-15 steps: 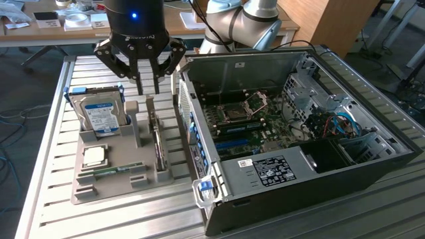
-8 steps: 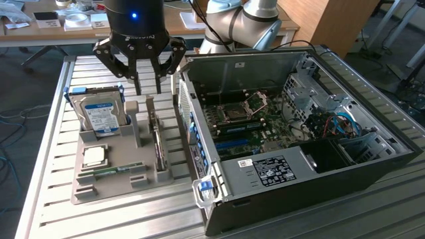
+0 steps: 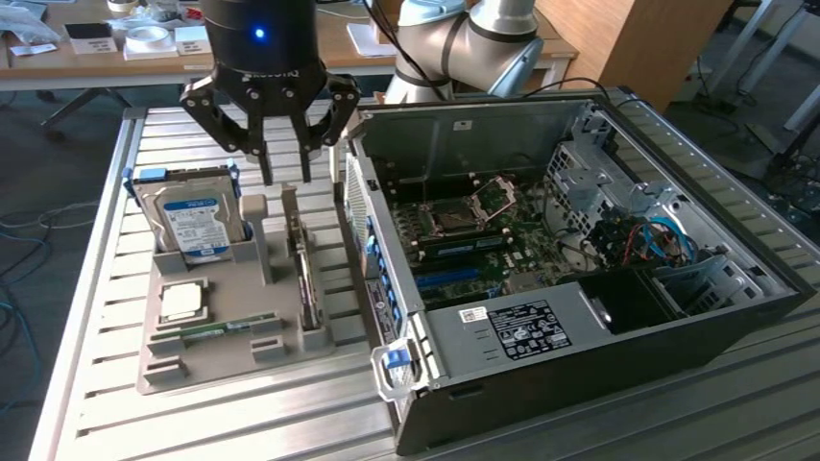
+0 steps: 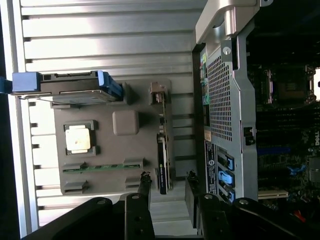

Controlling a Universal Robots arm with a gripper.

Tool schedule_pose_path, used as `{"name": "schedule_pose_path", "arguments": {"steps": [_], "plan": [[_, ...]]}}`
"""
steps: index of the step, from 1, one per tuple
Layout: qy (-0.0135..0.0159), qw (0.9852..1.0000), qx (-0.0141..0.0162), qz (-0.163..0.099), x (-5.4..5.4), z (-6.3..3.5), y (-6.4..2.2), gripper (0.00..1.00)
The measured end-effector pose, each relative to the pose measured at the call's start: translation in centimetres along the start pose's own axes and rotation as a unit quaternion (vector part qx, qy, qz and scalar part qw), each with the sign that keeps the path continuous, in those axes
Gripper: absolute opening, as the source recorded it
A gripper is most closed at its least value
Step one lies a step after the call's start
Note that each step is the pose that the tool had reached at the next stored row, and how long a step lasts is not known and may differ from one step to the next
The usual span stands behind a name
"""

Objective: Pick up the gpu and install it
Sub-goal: 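Pick up the gpu and move the gpu toward the slot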

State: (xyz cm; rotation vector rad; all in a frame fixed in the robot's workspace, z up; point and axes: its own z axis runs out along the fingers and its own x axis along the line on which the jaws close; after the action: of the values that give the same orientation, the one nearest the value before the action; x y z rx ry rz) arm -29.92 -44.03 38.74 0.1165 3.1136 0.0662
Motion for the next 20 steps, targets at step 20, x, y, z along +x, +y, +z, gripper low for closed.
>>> {"name": "schedule_pose_path", "arguments": {"steps": [20], "plan": [[0.0000,1.0000,0.0001,0.000,0.0,1.15,-0.05,0.42]]}}
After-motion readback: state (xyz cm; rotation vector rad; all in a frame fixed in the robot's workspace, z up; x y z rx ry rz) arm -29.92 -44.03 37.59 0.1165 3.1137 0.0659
